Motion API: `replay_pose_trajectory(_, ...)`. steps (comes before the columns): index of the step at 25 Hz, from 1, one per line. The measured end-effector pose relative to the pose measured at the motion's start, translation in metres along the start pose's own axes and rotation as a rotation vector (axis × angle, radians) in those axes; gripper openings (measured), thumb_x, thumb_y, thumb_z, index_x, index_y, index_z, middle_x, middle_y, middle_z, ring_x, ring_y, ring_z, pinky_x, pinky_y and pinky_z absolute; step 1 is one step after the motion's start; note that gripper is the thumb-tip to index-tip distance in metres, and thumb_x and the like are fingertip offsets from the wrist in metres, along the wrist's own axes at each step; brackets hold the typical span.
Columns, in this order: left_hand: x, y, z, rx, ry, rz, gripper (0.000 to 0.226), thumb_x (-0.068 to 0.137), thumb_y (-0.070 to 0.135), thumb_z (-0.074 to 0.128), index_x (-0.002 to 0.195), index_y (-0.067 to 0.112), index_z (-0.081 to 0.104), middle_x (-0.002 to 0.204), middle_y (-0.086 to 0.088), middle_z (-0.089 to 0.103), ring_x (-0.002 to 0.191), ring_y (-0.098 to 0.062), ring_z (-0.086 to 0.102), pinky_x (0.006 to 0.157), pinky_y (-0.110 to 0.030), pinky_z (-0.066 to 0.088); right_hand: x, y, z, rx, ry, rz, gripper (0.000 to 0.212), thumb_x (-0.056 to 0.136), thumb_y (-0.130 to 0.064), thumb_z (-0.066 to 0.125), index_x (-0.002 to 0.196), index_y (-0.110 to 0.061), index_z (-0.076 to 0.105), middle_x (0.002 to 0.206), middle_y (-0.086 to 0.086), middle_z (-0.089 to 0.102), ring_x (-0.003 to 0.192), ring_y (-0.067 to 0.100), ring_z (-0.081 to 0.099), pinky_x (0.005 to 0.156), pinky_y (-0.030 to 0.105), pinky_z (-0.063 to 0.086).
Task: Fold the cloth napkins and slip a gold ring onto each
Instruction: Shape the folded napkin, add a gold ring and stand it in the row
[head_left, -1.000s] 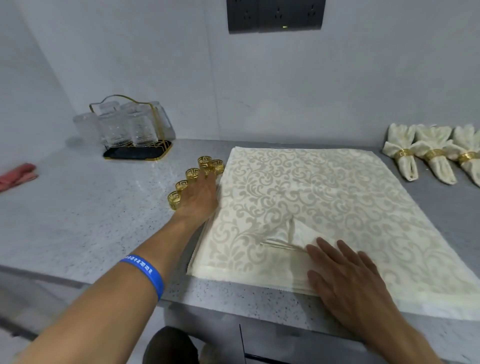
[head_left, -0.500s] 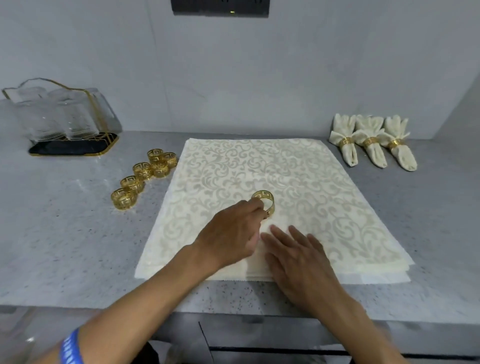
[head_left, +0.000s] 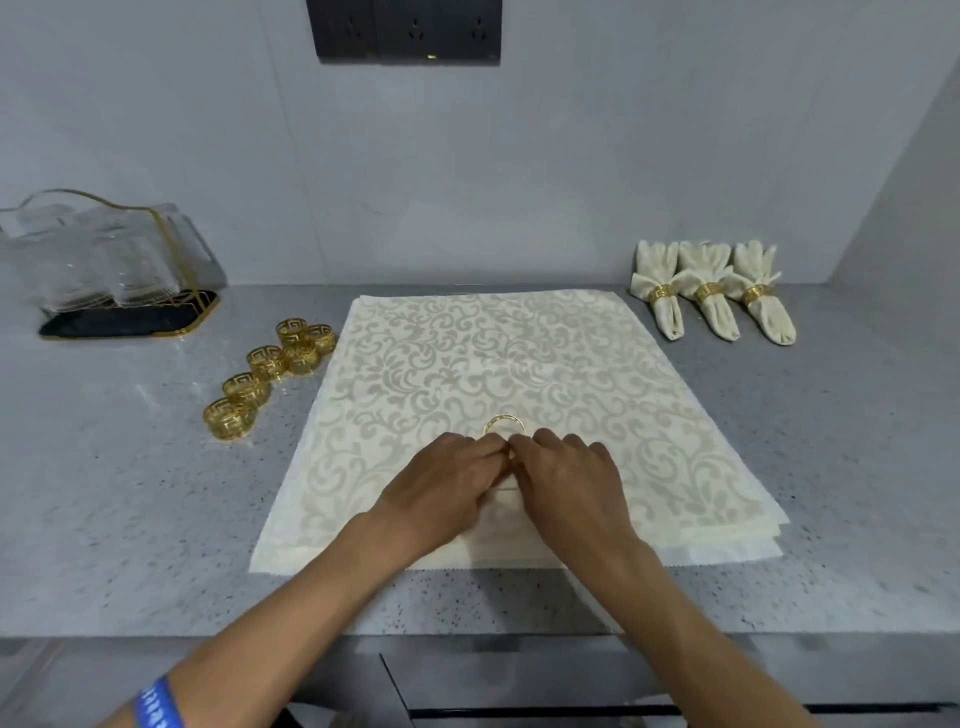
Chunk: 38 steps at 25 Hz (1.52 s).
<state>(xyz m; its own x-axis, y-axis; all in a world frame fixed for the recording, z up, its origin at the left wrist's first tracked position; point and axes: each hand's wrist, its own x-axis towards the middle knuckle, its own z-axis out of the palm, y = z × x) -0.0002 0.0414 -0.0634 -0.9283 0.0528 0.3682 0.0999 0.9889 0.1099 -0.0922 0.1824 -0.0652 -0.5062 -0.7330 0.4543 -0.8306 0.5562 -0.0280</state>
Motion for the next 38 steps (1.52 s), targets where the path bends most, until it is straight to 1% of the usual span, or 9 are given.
replay_pose_trajectory(6,-0.005,0.002,-0.008,-0.060,-0.015,-0.063,0.038,0.079,0.017,0.070,0.110,0.022,0.049,0.139,0.004,0.042,0.074,-0.016,0.053,0.064,-0.026,0.042,-0.005,0.011,0.006,0.199,0.058,0.101,0.017,0.091,-0.023,0.066,0.074,-0.021,0.063,0.063,-0.005,0.056,0.051,0.018,0.050,0.047,0.031,0.037)
replay_pose_trajectory(8,-0.002,-0.001,-0.009,-0.060,-0.025,-0.105,0.039,0.079,0.015,0.067,0.110,0.024,0.046,0.131,0.005,0.044,0.070,-0.016,0.051,0.059,-0.032,0.046,-0.005,0.017,0.006,0.300,0.040,0.195,0.015,0.095,-0.027,0.058,0.082,-0.022,0.065,0.069,-0.006,0.059,0.057,0.017,0.054,0.050,0.033,0.041)
replay_pose_trajectory(11,0.008,-0.004,-0.012,-0.023,-0.141,-0.150,0.037,0.079,0.018,0.061,0.114,0.024,0.048,0.104,0.011,0.056,0.085,-0.013,0.053,0.088,-0.034,0.043,-0.003,0.023,0.005,0.402,-0.014,0.267,0.016,0.096,-0.031,0.054,0.085,-0.028,0.066,0.072,-0.008,0.062,0.064,0.013,0.055,0.056,0.032,0.043)
replay_pose_trajectory(14,0.022,0.000,-0.015,0.129,-0.254,-0.159,0.041,0.082,0.026,0.056,0.121,0.027,0.045,0.108,0.012,0.055,0.101,-0.014,0.049,0.098,-0.033,0.031,0.000,0.026,0.004,0.525,-0.010,0.322,0.014,0.094,-0.030,0.058,0.085,-0.030,0.069,0.069,-0.010,0.064,0.065,0.010,0.057,0.060,0.032,0.047)
replay_pose_trajectory(21,0.038,-0.004,-0.012,0.319,-0.334,-0.074,0.044,0.084,0.009,0.058,0.125,0.020,0.048,0.110,0.002,0.049,0.096,-0.021,0.048,0.092,-0.034,0.035,0.007,0.038,-0.002,0.799,0.081,0.468,0.013,0.092,-0.026,0.064,0.095,-0.029,0.076,0.074,-0.012,0.070,0.067,0.004,0.061,0.065,0.031,0.050)
replay_pose_trajectory(26,0.037,-0.011,-0.011,0.258,-0.156,0.043,0.020,0.082,0.013,0.067,0.101,0.013,0.062,0.071,-0.001,0.060,0.061,-0.026,0.055,0.062,-0.032,0.036,-0.019,0.076,-0.032,1.094,0.204,0.713,0.014,0.089,-0.022,0.072,0.084,-0.035,0.073,0.095,-0.013,0.069,0.084,0.002,0.064,0.076,0.017,0.050)
replay_pose_trajectory(30,0.045,-0.007,-0.025,0.178,-0.194,-0.025,0.011,0.088,0.019,0.053,0.098,0.022,0.055,0.068,0.005,0.057,0.060,-0.019,0.053,0.056,-0.030,0.033,-0.040,0.083,-0.049,1.286,0.034,0.839,0.015,0.088,-0.018,0.073,0.079,-0.028,0.079,0.084,-0.008,0.076,0.092,0.024,0.069,0.090,0.042,0.057)
replay_pose_trajectory(34,0.047,0.005,-0.045,0.062,-0.284,-0.146,0.012,0.084,0.019,0.046,0.090,0.026,0.053,0.068,0.004,0.057,0.062,-0.016,0.054,0.057,-0.038,0.045,-0.043,0.083,-0.053,1.375,-0.018,0.875,0.002,0.081,-0.014,0.077,0.081,-0.015,0.078,0.090,0.008,0.075,0.088,0.025,0.068,0.096,0.049,0.053)
replay_pose_trajectory(38,0.045,0.014,-0.061,-0.089,-0.412,-0.160,0.017,0.084,0.024,0.050,0.097,0.031,0.059,0.078,0.009,0.063,0.070,-0.008,0.058,0.063,-0.035,0.049,-0.042,0.085,-0.058,1.342,-0.206,0.607,0.054,0.075,-0.002,0.079,0.116,-0.030,0.059,0.107,0.000,0.069,0.086,0.011,0.070,0.081,0.027,0.056)
